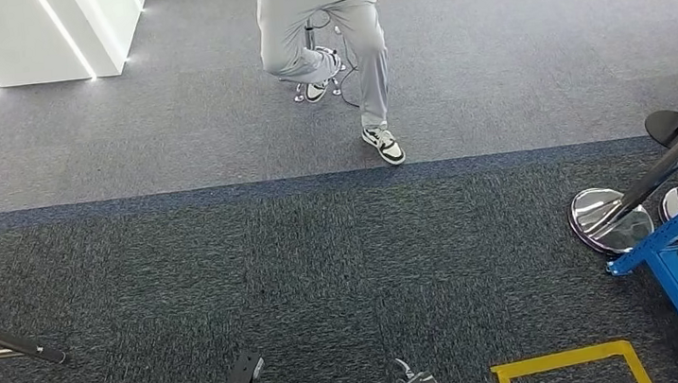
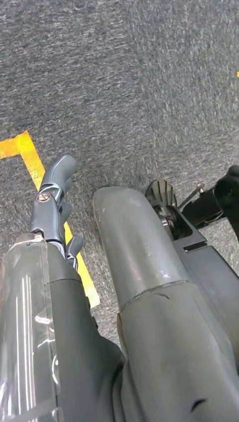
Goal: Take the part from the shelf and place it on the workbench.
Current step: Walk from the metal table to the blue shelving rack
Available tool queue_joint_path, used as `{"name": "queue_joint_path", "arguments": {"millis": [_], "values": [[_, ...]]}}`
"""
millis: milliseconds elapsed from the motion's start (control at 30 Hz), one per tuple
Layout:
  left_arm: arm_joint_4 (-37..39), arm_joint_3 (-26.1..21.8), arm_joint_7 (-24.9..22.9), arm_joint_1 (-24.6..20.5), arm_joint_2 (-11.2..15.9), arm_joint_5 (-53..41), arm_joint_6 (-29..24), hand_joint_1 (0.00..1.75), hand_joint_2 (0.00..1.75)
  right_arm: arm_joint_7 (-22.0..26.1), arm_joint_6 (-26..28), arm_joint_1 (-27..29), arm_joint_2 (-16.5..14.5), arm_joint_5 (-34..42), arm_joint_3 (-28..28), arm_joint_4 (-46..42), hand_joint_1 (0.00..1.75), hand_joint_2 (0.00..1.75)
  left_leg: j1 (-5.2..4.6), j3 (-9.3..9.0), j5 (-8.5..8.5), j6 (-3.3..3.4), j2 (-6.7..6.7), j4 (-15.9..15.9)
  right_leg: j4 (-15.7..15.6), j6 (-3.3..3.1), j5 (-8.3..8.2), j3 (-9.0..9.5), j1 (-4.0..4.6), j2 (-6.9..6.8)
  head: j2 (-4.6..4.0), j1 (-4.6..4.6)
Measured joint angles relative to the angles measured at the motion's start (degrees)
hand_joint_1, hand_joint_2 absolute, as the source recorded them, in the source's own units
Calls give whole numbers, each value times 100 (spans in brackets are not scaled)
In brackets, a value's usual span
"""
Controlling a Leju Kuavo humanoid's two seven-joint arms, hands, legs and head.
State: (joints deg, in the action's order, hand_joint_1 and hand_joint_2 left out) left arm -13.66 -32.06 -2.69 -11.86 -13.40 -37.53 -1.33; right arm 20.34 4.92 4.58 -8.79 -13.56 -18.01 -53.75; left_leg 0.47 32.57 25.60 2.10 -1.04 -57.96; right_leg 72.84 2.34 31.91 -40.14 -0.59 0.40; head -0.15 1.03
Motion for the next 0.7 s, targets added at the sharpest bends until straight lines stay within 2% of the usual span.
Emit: {"name": "queue_joint_path", "arguments": {"millis": [67, 100, 133, 233, 300, 333, 400, 433, 467, 500, 567, 600, 633, 700], "values": [[0, 0, 0, -4, 0, -4, 1, 0, 0, -4, 6, -7, 0, -9, -1, -3, 0, 0, -5, -29, 17, -27, -32, -1, -810, -24, -400, 403, -4, -89, 0, 2], [0, 0, 0, -6, 1, -4, 1, 0, 0, -7, 7, -14, 0, -15, -1, -6, 0, 0, -14, -39, 29, -51, -44, -5, -1180, -51, -538, 586, 9, -134, 0, -1], [0, -1, 0, -8, 1, -4, 2, 0, 0, -9, 7, -20, 0, -22, -1, -9, 0, 0, -23, -45, 39, -80, -57, -7, -1409, -80, -602, 694, 27, -165, 0, -3], [0, -1, 0, -14, 0, -4, 4, 0, 0, -15, 9, -23, -1, -49, 0, -13, 0, 0, -20, -54, 59, -181, -104, -4, -1528, -172, -629, 725, 57, -119, 0, -8], [0, 0, 2, -17, -1, -7, 7, 0, 0, -16, 10, -27, -3, -72, 0, -14, 0, 0, -6, 18, 209, -239, -55, -202, -1585, -250, -663, 755, 38, -77, 0, -18], [0, 0, 2, -16, 0, -10, 5, 0, 0, -16, 11, -31, -6, -79, 0, -14, 0, 0, -1, 135, 371, -259, -11, -470, -1605, -283, -674, 769, 29, -61, 0, -27], [0, 0, 2, -6, 1, -18, 1, 0, 0, -17, 11, -30, -10, -86, 0, -13, 0, 0, 3, 498, 736, -279, 44, -1252, -1597, -317, -669, 769, 48, -21, 0, -40], [0, -1, 1, 3, 2, -21, -1, 0, 0, -18, 11, -26, -11, -87, 0, -11, 0, 0, 4, 654, 823, -285, 51, -1561, -1589, -324, -664, 768, 57, 7, 0, -43], [0, -1, 1, 10, 3, -21, -2, 0, 0, -19, 11, -22, -11, -87, 0, -10, 0, 0, 6, 726, 799, -286, 52, -1681, -1578, -327, -659, 768, 63, 38, 0, -42], [0, -1, 0, 15, 3, -22, -2, 0, 0, -20, 11, -20, -11, -87, 0, -9, 0, 0, 7, 683, 661, -281, 53, -1559, -1566, -326, -652, 772, 66, 73, 0, -43], [0, -1, 0, 14, 4, -24, -2, 0, 0, -21, 14, -21, -12, -90, 0, -8, 0, 0, 11, 338, 253, -254, 108, -797, -1528, -302, -626, 779, 67, 139, 0, -44], [0, -1, 1, 9, 4, -27, -2, 0, 0, -21, 17, -21, -13, -93, 0, -8, 0, 0, 10, 174, 119, -233, 152, -439, -1500, -279, -611, 769, 75, 168, 0, -43], [0, -2, 1, 5, 4, -33, -2, 0, 0, -20, 21, -19, -13, -97, 0, -8, 0, 0, 7, 69, 50, -208, 192, -201, -1479, -253, -601, 752, 79, 189, 0, -40], [0, -1, 3, 4, 3, -48, -2, 0, 0, -15, 32, -2, -13, -103, 0, -7, 0, 0, -10, 37, 40, -151, 216, -92, -1470, -191, -604, 721, 82, 217, 0, -40]]}}
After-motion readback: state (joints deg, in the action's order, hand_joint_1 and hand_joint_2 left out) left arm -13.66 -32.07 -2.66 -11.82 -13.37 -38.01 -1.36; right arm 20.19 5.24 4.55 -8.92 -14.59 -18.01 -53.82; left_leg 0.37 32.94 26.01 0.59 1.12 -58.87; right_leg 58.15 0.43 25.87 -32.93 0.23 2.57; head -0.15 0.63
